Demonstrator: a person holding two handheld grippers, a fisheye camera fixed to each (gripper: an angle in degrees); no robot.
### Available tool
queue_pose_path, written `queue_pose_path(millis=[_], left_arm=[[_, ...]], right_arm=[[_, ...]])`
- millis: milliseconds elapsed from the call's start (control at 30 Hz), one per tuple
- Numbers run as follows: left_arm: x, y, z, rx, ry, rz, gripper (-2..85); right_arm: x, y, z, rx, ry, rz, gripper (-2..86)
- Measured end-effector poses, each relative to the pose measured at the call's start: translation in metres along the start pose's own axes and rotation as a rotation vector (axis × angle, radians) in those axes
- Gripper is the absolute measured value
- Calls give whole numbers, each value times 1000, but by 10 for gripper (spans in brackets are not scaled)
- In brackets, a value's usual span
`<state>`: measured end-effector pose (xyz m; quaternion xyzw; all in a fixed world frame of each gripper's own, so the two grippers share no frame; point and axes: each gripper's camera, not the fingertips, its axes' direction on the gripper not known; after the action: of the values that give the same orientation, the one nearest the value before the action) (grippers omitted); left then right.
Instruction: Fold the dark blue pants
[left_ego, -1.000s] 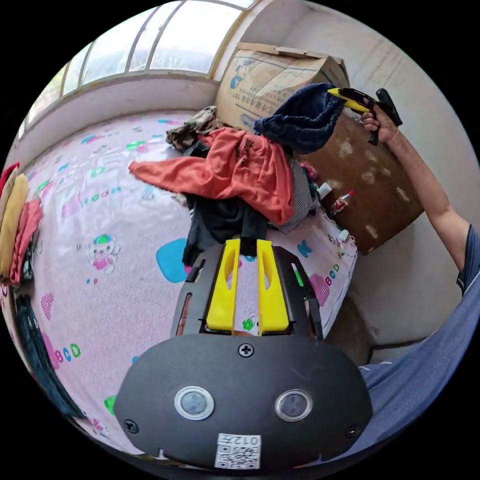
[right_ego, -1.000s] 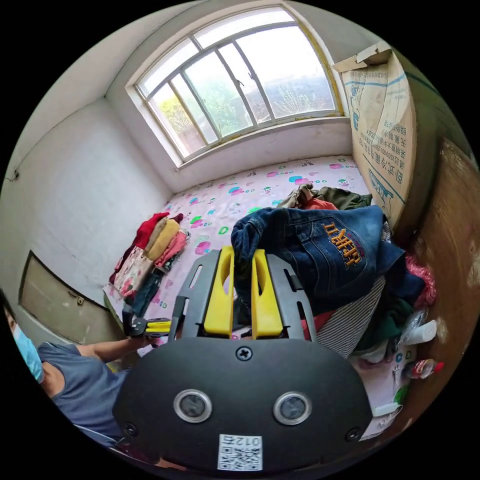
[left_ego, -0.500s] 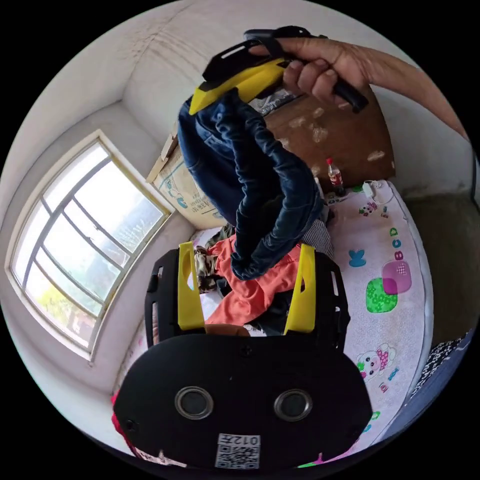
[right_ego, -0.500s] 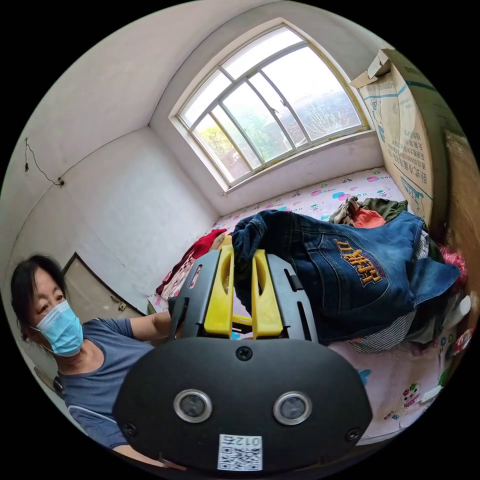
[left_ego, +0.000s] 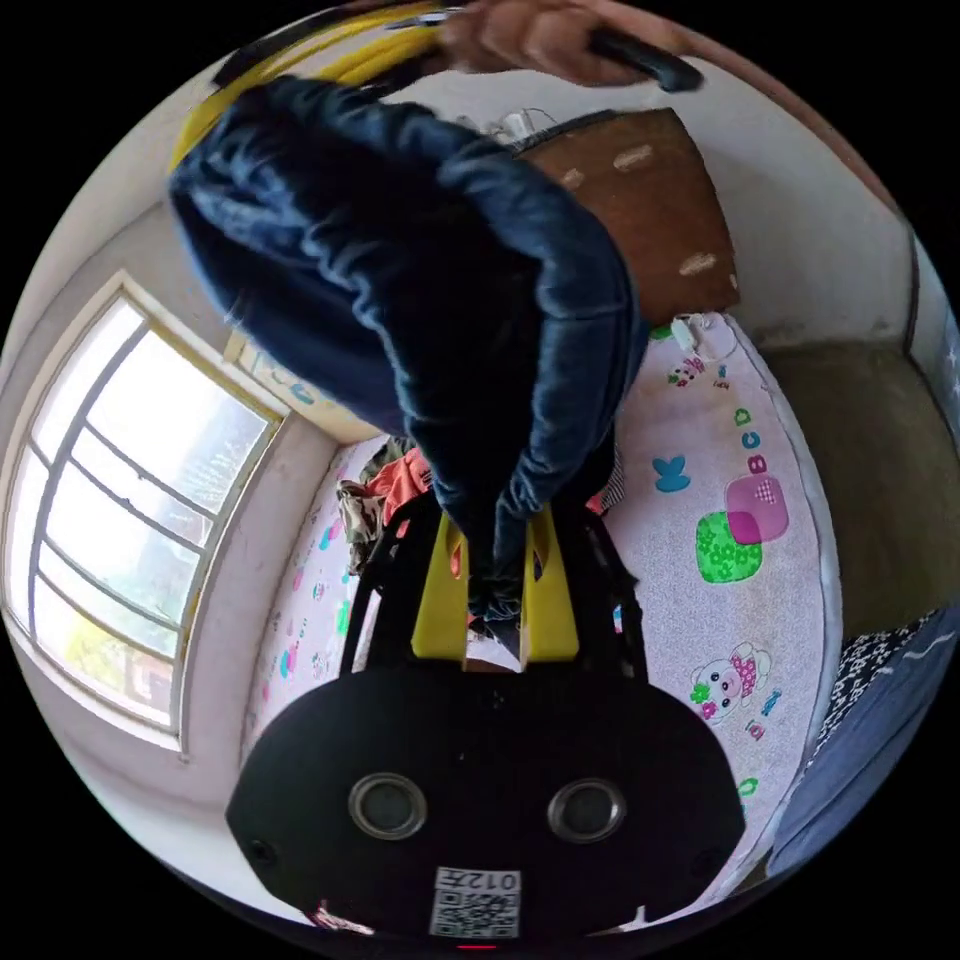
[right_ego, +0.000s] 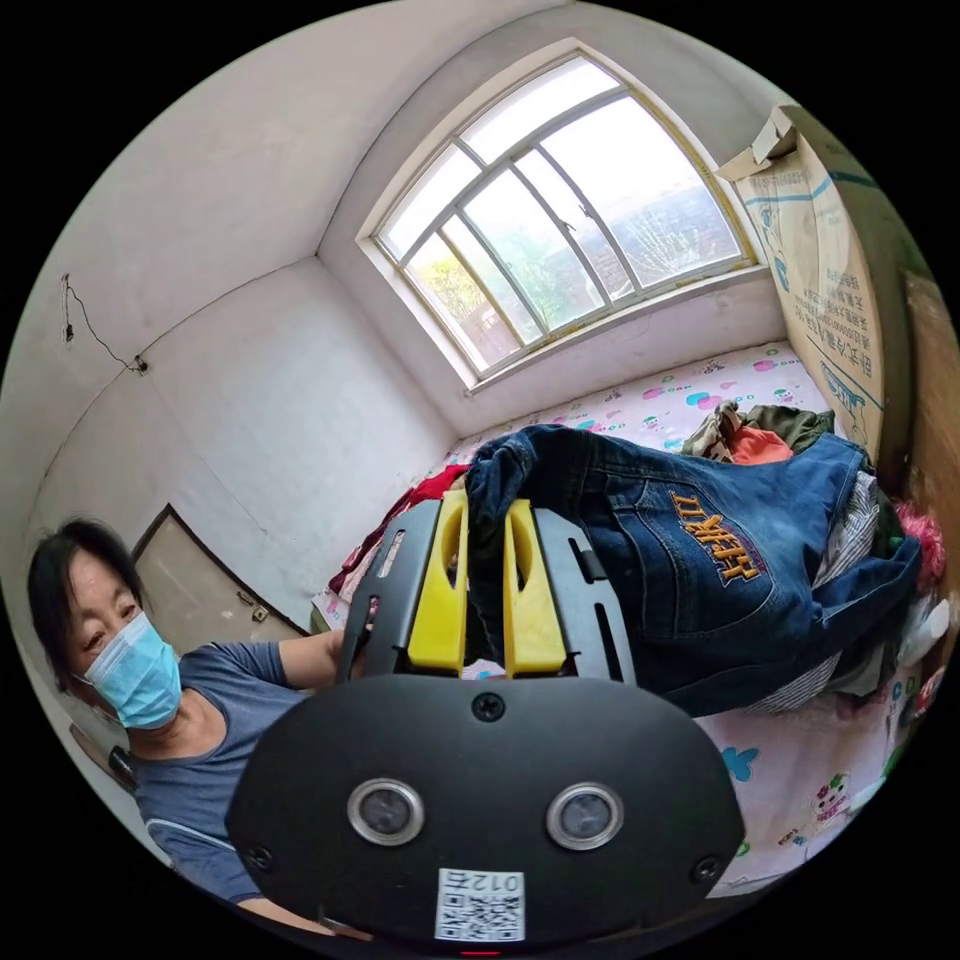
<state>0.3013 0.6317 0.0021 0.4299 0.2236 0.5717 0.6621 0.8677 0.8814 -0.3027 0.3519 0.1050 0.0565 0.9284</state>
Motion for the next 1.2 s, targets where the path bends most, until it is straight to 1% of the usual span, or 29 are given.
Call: queue_pose_path(millis=[33, 67, 200, 267, 333, 367, 433, 467, 533, 567, 633, 700, 833, 1033, 1200], left_arm=[[-33, -2, -13, 21, -14, -59, 39], [-49, -4, -21, 28, -25, -74, 29], [-143, -33, -90, 49, -172, -82, 8], [-184, -48, -131, 74, -244, -104, 5], [-241, -65, -202, 133, -332, -159, 3], [-255, -69, -221, 144, -351, -170, 3], [-300, -85, -296, 172, -433, -199, 2], [-309, -90, -314, 169, -462, -199, 2], [-333, -106, -372, 123, -587, -174, 1], [-337, -109, -383, 106, -614, -168, 1], [-354, -116, -420, 32, -683, -153, 1], [-364, -117, -437, -24, -717, -140, 1], [-378, -110, -451, -142, -840, -114, 0], [-399, -82, -455, -208, -861, -113, -1], [-417, -61, -447, -249, -845, -131, -1]], right_arm=[[-2, -15, -9, 20, -6, -27, 11], [-5, -23, -12, 25, -5, -46, 10], [-43, -88, -39, 97, 32, -173, 9], [-61, -114, -58, 170, -10, -218, 9], [-90, -151, -87, 276, -37, -276, 9], [-99, -161, -93, 290, -36, -293, 9], [-136, -198, -108, 338, -27, -363, 8], [-146, -207, -111, 348, -26, -383, 8], [-178, -236, -117, 394, -22, -430, 8], [-185, -243, -117, 402, -18, -441, 8], [-200, -267, -114, 421, -30, -444, 7], [-204, -282, -107, 419, -44, -436, 7], [-202, -302, -81, 387, -84, -439, 7], [-200, -327, -44, 330, -158, -444, 7], [-209, -348, -20, 300, -168, -449, 8]])
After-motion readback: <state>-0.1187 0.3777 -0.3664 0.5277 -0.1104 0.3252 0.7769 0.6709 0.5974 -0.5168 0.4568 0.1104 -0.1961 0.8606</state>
